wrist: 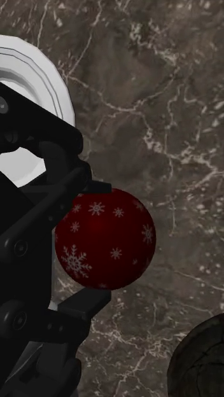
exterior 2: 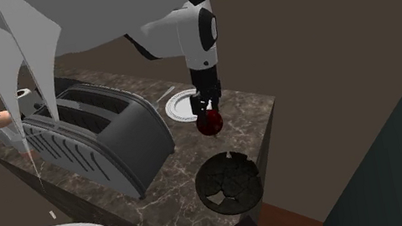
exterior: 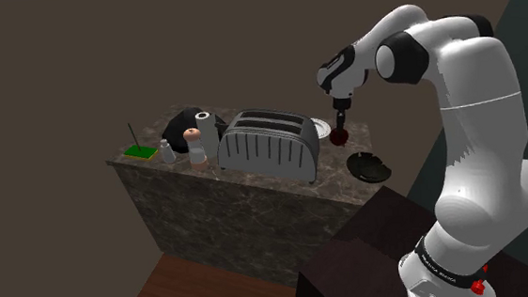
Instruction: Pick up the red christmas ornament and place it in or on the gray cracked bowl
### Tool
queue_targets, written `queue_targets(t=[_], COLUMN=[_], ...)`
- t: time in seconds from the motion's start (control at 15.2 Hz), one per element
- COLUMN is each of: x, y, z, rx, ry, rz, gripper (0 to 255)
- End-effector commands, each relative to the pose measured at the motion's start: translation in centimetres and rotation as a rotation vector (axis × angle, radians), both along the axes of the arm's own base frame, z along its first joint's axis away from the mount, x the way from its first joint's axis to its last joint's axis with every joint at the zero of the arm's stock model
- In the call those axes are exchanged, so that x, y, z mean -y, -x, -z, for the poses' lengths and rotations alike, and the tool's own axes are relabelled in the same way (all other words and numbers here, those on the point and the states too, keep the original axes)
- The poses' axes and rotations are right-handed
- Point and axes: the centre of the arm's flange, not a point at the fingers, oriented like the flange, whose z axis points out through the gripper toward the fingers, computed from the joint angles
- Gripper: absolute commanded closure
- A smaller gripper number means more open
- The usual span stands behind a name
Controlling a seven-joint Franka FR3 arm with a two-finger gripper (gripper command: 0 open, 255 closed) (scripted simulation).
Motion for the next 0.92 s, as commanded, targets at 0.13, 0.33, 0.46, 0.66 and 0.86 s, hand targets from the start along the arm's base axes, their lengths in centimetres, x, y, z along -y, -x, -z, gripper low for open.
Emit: queue_targets(t=[0.13,0.33,0.46,0.66,0.86], x=[0.0,0.0,0.0,0.0,-0.6], y=[0.1,0.1,0.1,0.1,1.2], z=[-2.2,-3.8,-4.9,-6.5,-7.3], rx=[0.000,0.000,0.000,0.000,0.000], ry=[0.000,0.000,0.000,0.000,0.000], rz=[0.000,0.000,0.000,0.000,0.000], gripper=[255,255,255,255,255])
